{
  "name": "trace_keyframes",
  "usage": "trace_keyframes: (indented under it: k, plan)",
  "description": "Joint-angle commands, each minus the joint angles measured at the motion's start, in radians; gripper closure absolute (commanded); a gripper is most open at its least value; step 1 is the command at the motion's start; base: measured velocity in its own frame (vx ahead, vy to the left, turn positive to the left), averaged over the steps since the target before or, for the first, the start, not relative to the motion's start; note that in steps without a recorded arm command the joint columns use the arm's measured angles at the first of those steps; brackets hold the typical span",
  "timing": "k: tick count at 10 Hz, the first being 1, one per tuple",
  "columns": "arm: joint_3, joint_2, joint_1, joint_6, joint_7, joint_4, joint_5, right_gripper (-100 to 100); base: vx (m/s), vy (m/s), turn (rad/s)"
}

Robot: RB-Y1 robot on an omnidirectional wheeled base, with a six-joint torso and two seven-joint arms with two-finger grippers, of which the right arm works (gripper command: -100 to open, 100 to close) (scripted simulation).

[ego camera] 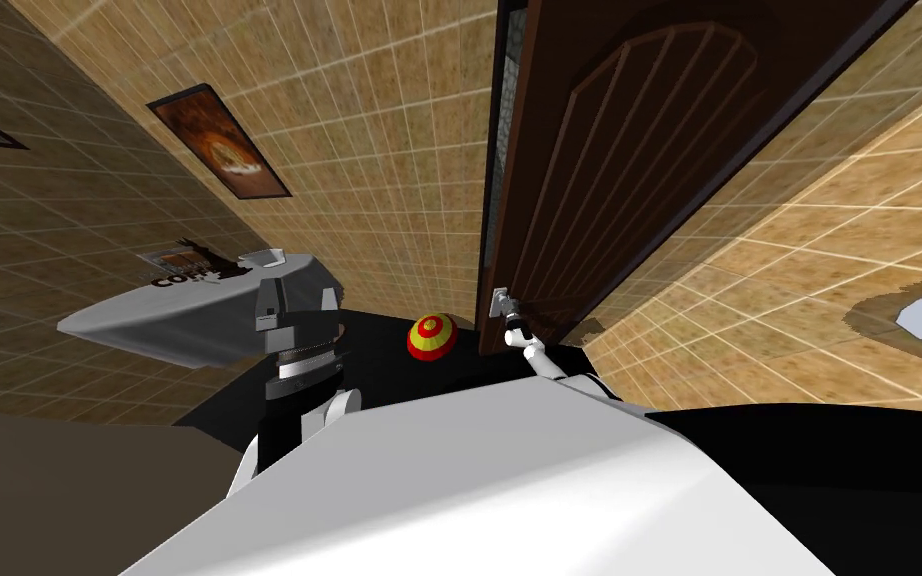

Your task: Pull the door open

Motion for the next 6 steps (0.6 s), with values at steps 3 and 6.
trace_keyframes:
  k: [3, 6]
  plan:
    - [-0.002, -0.015, 0.003, -0.005, -0.107, -0.023, -0.081, 100, -0.016, -0.038, 0.159]
    - [-0.003, -0.022, 0.007, -0.005, -0.16, -0.026, -0.123, 100, -0.01, -0.022, 0.113]
